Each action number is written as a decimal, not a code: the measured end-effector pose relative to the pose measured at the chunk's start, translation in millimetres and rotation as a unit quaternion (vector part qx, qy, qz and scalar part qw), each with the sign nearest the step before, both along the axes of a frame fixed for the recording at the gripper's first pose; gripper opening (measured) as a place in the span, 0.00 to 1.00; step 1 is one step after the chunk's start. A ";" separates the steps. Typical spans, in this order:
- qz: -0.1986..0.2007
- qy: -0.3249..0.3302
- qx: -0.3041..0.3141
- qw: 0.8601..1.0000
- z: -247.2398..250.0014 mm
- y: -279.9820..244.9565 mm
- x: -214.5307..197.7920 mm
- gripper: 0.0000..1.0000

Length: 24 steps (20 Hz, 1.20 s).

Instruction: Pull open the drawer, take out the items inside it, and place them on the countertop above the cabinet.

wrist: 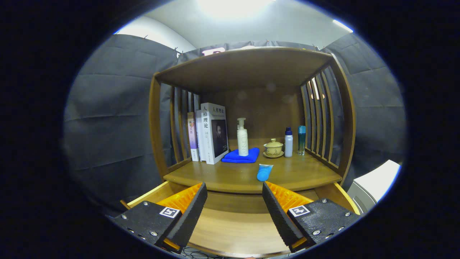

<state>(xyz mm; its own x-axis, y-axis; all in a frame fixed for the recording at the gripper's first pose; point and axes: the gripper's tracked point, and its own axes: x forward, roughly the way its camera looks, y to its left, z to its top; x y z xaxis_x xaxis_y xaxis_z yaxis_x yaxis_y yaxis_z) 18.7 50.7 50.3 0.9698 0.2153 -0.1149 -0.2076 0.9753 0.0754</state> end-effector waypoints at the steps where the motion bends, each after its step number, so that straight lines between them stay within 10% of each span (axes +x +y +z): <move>1: 0.007 -0.001 0.002 1.000 -2.8 4.5 -9.4 0.94; 17: 0.080 0.040 -0.052 0.995 -95.2 28.8 -134.1 0.94; 24: 0.062 0.083 -0.069 0.992 -132.0 22.5 -128.0 0.94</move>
